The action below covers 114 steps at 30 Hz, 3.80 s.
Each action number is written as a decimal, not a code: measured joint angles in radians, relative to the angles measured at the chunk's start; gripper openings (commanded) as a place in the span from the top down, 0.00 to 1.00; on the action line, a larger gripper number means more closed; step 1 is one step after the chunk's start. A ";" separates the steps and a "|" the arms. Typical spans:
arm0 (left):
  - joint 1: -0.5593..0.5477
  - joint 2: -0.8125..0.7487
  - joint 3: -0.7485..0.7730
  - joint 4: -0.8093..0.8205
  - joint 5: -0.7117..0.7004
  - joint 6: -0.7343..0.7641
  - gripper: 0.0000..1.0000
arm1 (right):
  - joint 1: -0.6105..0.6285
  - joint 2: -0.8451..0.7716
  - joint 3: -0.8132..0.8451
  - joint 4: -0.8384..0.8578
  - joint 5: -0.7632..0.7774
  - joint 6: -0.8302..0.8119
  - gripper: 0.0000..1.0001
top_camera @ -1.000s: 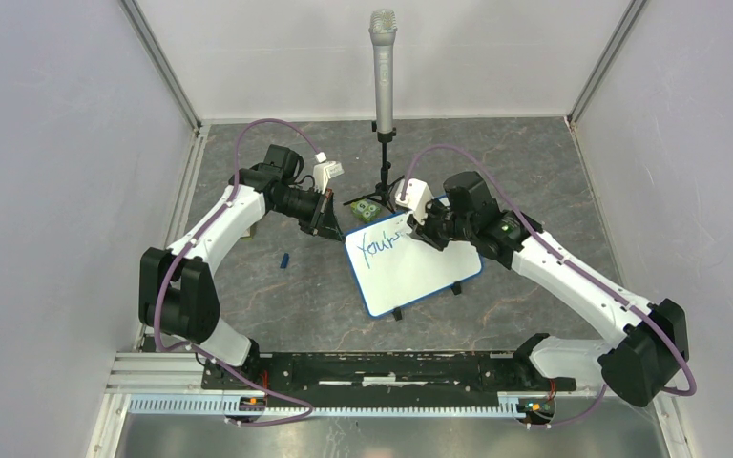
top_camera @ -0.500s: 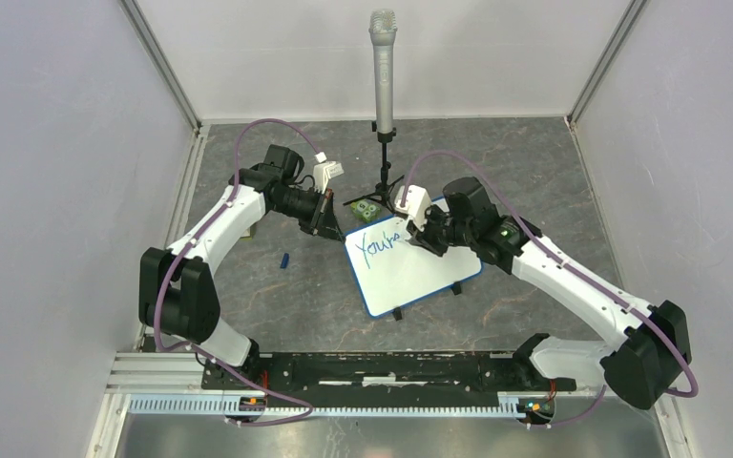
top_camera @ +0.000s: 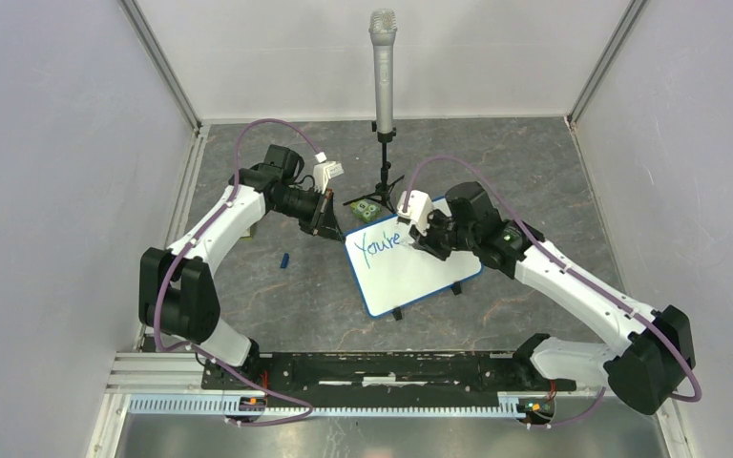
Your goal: Write a sentence on the whiteboard
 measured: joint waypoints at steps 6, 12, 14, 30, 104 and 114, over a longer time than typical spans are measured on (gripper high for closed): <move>0.000 0.000 0.000 0.000 0.000 0.000 0.97 | -0.003 -0.009 0.000 -0.019 0.020 -0.010 1.00; 0.000 0.000 0.000 0.000 0.001 0.000 0.97 | -0.007 -0.009 0.016 -0.053 0.015 -0.012 1.00; 0.000 0.000 0.000 0.000 0.001 0.000 0.97 | -0.008 -0.009 0.032 -0.064 0.007 -0.014 1.00; -0.004 0.011 0.036 -0.050 -0.020 0.035 0.88 | -0.073 -0.040 0.078 -0.112 -0.061 -0.037 1.00; -0.003 0.048 0.056 -0.063 0.013 0.040 0.97 | -0.142 -0.013 0.022 -0.033 -0.072 -0.029 1.00; -0.003 0.048 0.056 -0.063 0.012 0.040 0.98 | -0.137 -0.011 0.022 -0.030 -0.075 -0.028 1.00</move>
